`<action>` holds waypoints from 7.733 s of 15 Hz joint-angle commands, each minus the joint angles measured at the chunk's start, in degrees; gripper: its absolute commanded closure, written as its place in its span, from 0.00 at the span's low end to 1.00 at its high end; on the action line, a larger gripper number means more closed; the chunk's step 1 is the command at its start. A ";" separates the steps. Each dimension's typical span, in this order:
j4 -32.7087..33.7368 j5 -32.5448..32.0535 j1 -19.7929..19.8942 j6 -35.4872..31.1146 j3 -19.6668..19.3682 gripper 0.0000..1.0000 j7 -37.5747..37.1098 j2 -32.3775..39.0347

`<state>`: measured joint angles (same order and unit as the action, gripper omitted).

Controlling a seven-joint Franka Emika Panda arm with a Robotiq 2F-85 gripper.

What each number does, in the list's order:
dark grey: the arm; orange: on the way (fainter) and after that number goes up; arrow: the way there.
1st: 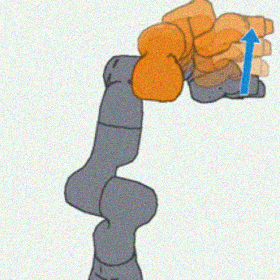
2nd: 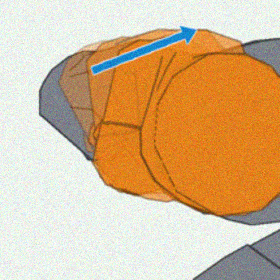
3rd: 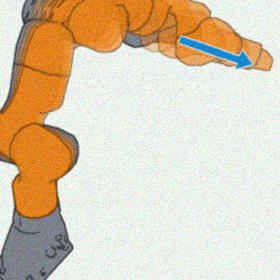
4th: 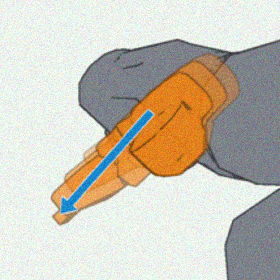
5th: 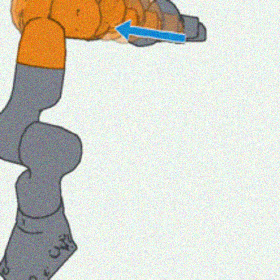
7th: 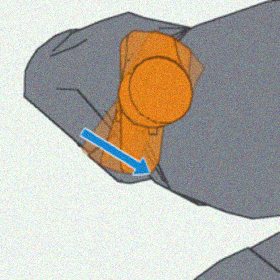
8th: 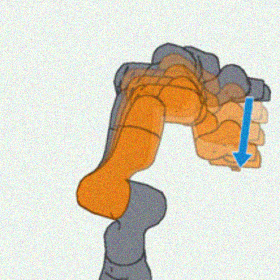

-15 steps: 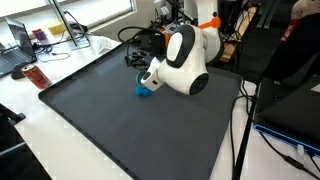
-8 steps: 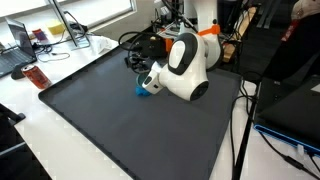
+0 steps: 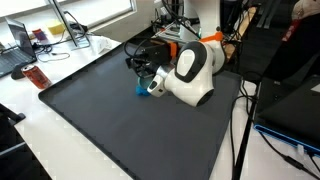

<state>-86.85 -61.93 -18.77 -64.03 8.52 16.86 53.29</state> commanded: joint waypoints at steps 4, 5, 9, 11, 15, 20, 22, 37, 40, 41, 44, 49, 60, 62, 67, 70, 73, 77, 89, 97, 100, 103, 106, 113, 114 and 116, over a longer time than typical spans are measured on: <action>3.75 0.12 0.55 0.37 2.49 0.65 4.01 4.43; 4.14 0.29 0.61 0.43 2.54 0.65 4.31 4.69; 5.34 1.03 1.08 0.21 2.94 0.65 5.73 5.45; 5.90 1.22 1.18 0.22 3.02 0.65 6.20 5.73; 6.60 1.73 1.27 0.22 3.30 0.65 6.44 6.04; 7.47 2.54 1.44 0.24 3.77 0.65 6.51 6.49; 7.90 2.63 1.40 0.50 3.89 0.65 6.74 6.84; 13.94 5.34 1.16 3.90 5.37 0.65 8.52 11.24; 15.71 6.59 1.23 4.51 5.63 0.65 8.44 12.07; 16.33 7.11 1.26 4.67 5.61 0.65 8.31 12.32; 17.96 8.43 1.35 4.96 5.58 0.65 7.86 12.95; 19.62 10.90 1.66 4.56 5.53 0.65 7.45 13.28; 21.72 15.03 2.29 3.59 5.39 0.65 7.07 13.56; 21.93 15.65 2.43 3.47 5.33 0.65 7.16 13.43; 22.44 17.10 3.32 2.95 4.98 0.65 7.29 12.75; 22.78 18.43 4.21 2.57 4.71 0.65 7.63 12.19; 22.44 20.08 5.15 2.00 4.63 0.65 8.03 11.31; 21.65 21.99 6.14 0.64 4.62 0.65 8.80 10.10; 19.20 21.80 7.41 -2.41 3.21 0.65 15.12 3.60; 17.86 21.13 6.58 -3.26 1.97 0.65 16.53 -0.53; 17.81 20.87 6.39 -3.66 1.41 0.65 16.34 -1.85; 17.63 20.50 6.22 -3.84 1.03 0.65 16.34 -3.04; 17.54 20.44 6.24 -3.94 0.79 0.65 16.24 -4.18; 17.20 20.83 6.65 -4.31 0.38 0.65 15.95 -6.75; 17.10 20.86 6.67 -4.38 0.35 0.65 15.90 -7.10; 16.90 21.08 6.77 -4.58 0.36 0.65 15.74 -7.77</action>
<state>-67.01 -41.34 -12.14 -67.19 9.29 32.86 48.43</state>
